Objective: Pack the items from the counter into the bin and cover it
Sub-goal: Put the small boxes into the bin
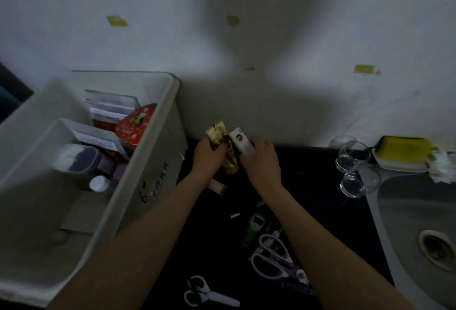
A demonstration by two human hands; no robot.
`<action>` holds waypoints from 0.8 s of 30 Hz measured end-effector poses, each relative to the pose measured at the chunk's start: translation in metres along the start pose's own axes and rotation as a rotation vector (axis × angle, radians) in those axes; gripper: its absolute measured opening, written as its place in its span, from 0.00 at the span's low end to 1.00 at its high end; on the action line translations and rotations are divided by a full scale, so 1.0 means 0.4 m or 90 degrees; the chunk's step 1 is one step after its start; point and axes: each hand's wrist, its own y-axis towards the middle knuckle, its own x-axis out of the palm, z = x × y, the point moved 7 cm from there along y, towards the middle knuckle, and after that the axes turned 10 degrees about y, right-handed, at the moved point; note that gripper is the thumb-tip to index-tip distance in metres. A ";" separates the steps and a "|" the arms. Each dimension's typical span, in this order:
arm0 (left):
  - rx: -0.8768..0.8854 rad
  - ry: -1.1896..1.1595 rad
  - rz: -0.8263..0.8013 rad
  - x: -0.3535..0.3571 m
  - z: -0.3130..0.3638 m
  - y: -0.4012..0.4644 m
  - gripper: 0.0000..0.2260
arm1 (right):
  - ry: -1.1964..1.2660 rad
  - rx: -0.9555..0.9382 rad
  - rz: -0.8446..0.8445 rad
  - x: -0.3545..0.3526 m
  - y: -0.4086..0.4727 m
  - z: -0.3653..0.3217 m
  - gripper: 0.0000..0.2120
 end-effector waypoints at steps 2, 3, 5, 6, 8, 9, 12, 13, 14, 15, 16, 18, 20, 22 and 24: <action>-0.011 -0.064 0.025 -0.046 0.030 -0.012 0.08 | 0.024 -0.034 0.006 0.002 -0.020 -0.059 0.16; -0.019 -0.106 0.032 -0.071 0.046 -0.019 0.08 | 0.035 -0.055 0.010 0.001 -0.028 -0.091 0.16; -0.016 -0.175 0.047 -0.128 0.077 -0.030 0.09 | 0.066 -0.093 0.014 0.001 -0.044 -0.157 0.16; -0.002 -0.200 0.056 -0.161 0.097 -0.035 0.09 | 0.084 -0.109 0.014 0.003 -0.052 -0.189 0.15; 0.015 -0.246 0.084 -0.231 0.133 -0.047 0.09 | 0.114 -0.148 0.021 0.010 -0.069 -0.254 0.14; 0.023 -0.264 0.100 -0.273 0.146 -0.050 0.08 | 0.125 -0.168 0.026 0.019 -0.078 -0.291 0.14; 0.063 -0.260 0.128 -0.381 0.176 -0.053 0.05 | 0.161 -0.203 0.031 0.049 -0.092 -0.384 0.15; 0.078 -0.252 0.137 -0.423 0.179 -0.055 0.05 | 0.173 -0.209 0.028 0.068 -0.097 -0.418 0.15; 0.087 -0.242 0.147 -0.465 0.175 -0.055 0.05 | 0.179 -0.213 0.023 0.090 -0.101 -0.451 0.16; 0.093 -0.230 0.158 -0.508 0.169 -0.057 0.05 | 0.182 -0.221 0.017 0.114 -0.107 -0.484 0.16; 0.096 -0.218 0.168 -0.551 0.159 -0.056 0.05 | 0.183 -0.228 0.010 0.141 -0.113 -0.515 0.16; 0.101 -0.197 0.182 -0.633 0.132 -0.051 0.05 | 0.181 -0.240 -0.004 0.201 -0.124 -0.569 0.14; 0.107 -0.175 0.181 -0.704 0.096 -0.038 0.05 | 0.164 -0.248 -0.012 0.264 -0.129 -0.610 0.14; 0.114 -0.145 0.163 -0.764 0.058 -0.023 0.06 | 0.139 -0.248 -0.022 0.326 -0.130 -0.641 0.15; 0.125 -0.092 0.146 -0.815 0.024 -0.007 0.08 | 0.125 -0.241 -0.037 0.384 -0.130 -0.658 0.17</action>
